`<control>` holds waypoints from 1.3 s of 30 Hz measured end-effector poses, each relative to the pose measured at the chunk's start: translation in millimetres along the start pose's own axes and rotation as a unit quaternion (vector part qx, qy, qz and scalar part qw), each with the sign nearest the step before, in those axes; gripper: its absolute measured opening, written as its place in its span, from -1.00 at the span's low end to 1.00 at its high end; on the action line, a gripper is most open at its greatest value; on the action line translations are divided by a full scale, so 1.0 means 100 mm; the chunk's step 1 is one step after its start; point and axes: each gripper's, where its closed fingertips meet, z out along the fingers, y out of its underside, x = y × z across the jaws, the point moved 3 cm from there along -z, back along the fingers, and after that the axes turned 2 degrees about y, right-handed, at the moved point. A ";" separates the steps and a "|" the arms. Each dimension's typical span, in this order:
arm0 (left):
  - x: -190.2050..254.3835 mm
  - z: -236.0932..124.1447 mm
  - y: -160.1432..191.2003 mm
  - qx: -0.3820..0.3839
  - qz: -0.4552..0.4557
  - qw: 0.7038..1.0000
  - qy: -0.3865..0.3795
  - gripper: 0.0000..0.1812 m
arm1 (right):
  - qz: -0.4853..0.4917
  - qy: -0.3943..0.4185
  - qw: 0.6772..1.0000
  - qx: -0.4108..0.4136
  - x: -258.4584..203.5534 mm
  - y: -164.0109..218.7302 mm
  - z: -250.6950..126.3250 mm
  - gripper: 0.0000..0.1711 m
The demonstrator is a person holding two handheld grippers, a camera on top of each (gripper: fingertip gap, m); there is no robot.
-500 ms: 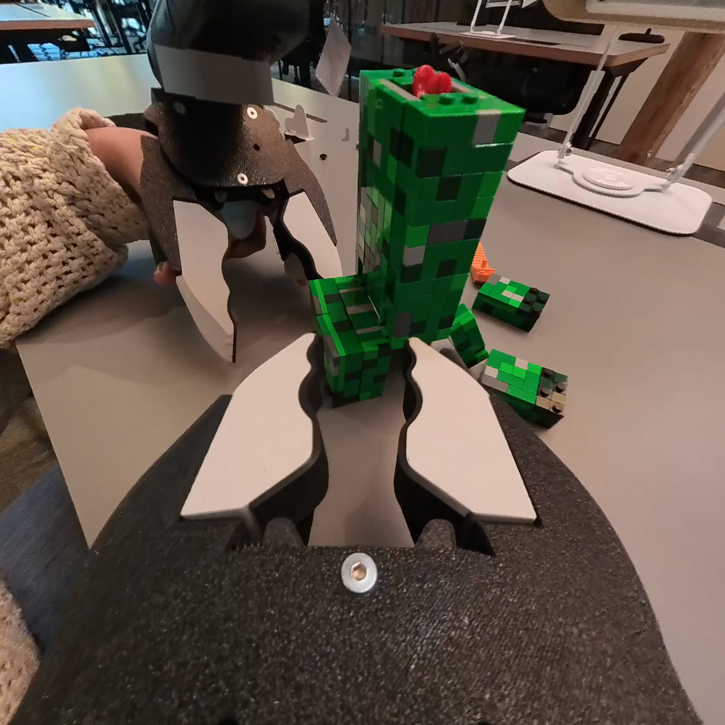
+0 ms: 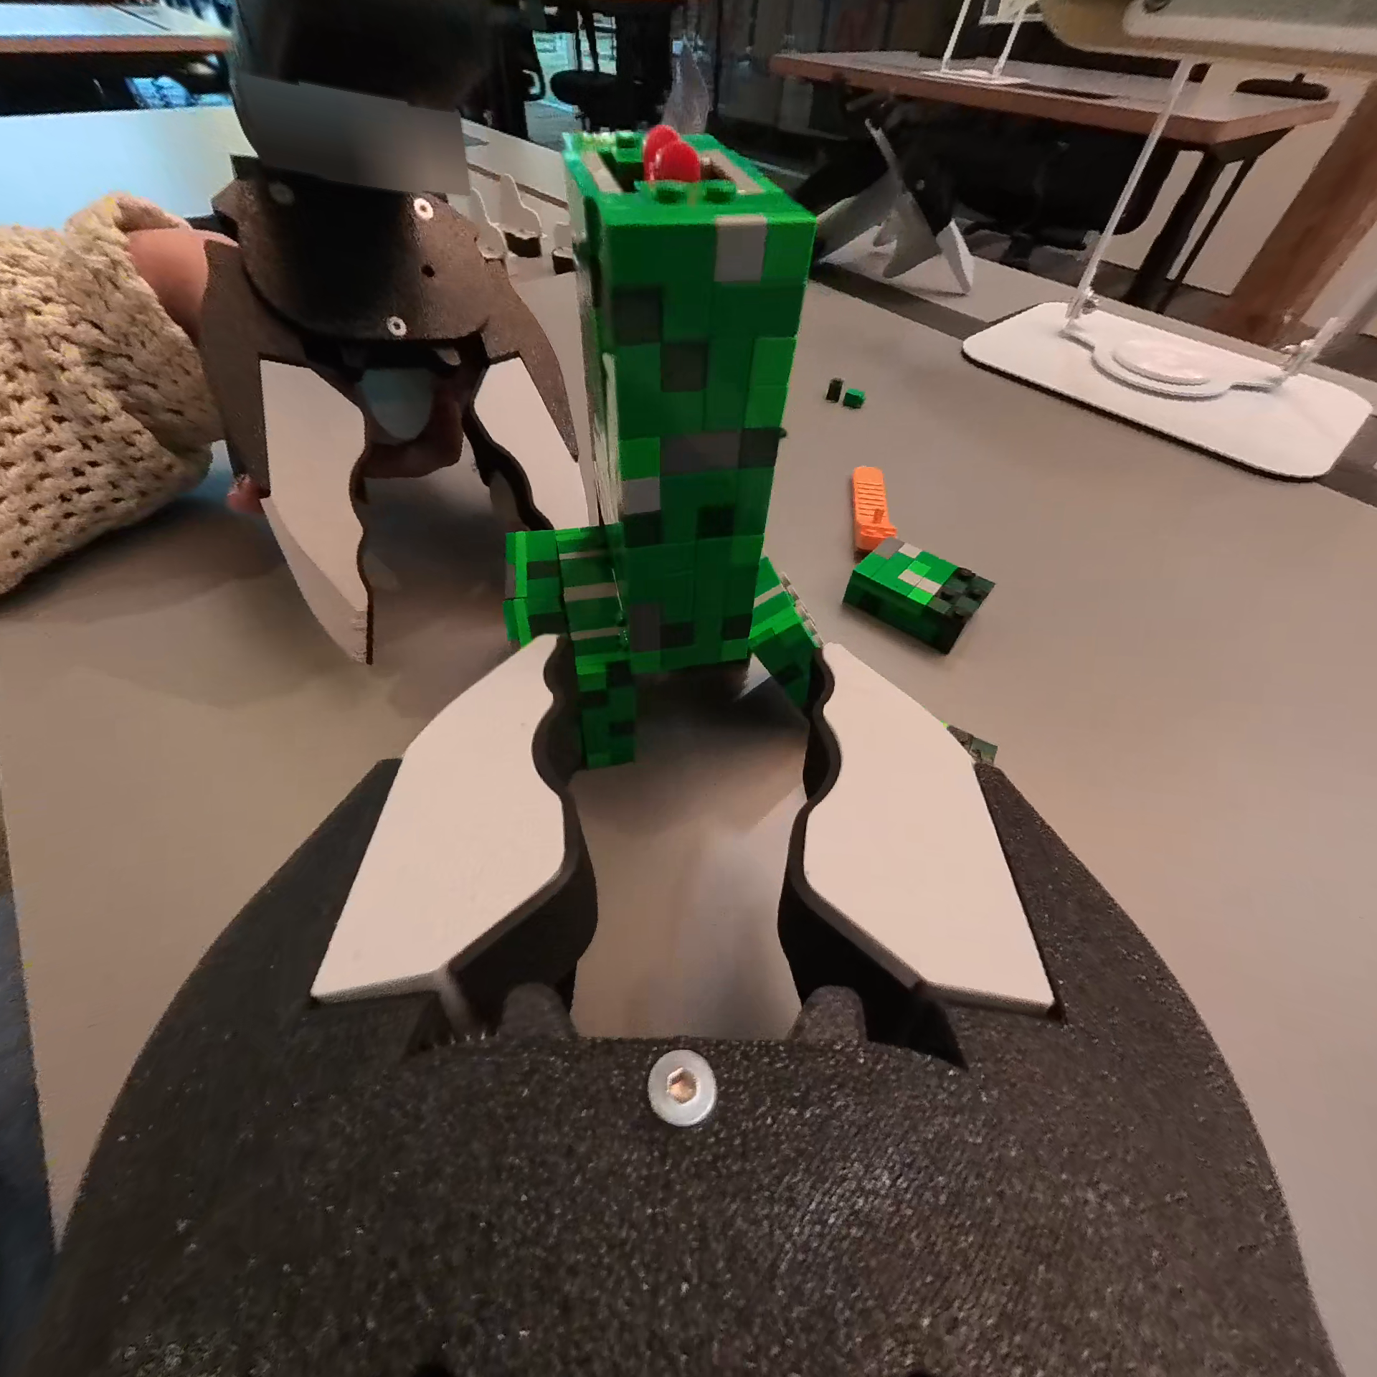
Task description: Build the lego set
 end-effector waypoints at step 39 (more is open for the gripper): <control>-0.32 -0.52 -0.36 0.200 0.056 0.966 -0.155 -0.17 | -0.016 -0.025 0.998 0.052 -0.03 -0.08 -0.06 -0.47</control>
